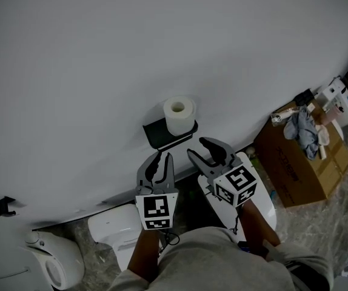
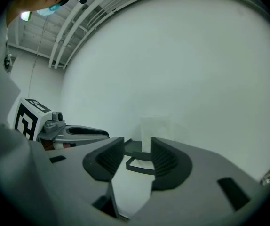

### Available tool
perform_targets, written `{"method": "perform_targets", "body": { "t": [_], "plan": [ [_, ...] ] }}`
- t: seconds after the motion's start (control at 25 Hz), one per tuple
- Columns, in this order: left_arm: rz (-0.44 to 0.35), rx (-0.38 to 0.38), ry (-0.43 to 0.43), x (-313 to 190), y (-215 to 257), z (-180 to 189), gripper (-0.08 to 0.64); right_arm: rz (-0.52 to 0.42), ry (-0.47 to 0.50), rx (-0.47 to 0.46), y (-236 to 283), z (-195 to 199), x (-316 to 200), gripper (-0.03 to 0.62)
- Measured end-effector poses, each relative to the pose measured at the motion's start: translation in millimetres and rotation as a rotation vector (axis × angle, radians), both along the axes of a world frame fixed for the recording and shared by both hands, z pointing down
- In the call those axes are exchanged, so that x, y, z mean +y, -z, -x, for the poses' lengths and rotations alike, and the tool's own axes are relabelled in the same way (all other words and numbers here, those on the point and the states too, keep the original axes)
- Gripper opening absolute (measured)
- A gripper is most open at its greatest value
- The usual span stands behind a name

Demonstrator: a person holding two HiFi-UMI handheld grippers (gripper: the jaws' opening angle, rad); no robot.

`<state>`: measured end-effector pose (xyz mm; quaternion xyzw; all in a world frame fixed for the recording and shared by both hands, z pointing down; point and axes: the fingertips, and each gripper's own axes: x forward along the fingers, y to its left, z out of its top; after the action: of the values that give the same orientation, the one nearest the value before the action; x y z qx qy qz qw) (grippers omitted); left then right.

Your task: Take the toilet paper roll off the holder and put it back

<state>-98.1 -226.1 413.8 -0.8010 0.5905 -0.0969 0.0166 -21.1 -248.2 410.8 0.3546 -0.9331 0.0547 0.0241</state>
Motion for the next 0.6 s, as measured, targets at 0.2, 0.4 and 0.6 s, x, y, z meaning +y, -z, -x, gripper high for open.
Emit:
{"method": "perform_targets", "body": {
  "t": [0.2, 0.4, 0.6],
  "plan": [
    [-0.045, 0.023, 0.015, 34.4, 7.0, 6.2, 0.04, -0.043, -0.033, -0.011, 8.0, -3.4, 35.0, 0.041],
    [-0.073, 0.07, 0.04, 73.9, 8.5, 18.4, 0.012, -0.077, -0.089, 0.006, 9.9, -8.6, 70.9, 0.005],
    [-0.068, 0.124, 0.049, 113.4, 5.1, 28.6, 0.009, -0.115, -0.148, 0.012, 15.5, -23.3, 110.4, 0.005]
  ]
}}
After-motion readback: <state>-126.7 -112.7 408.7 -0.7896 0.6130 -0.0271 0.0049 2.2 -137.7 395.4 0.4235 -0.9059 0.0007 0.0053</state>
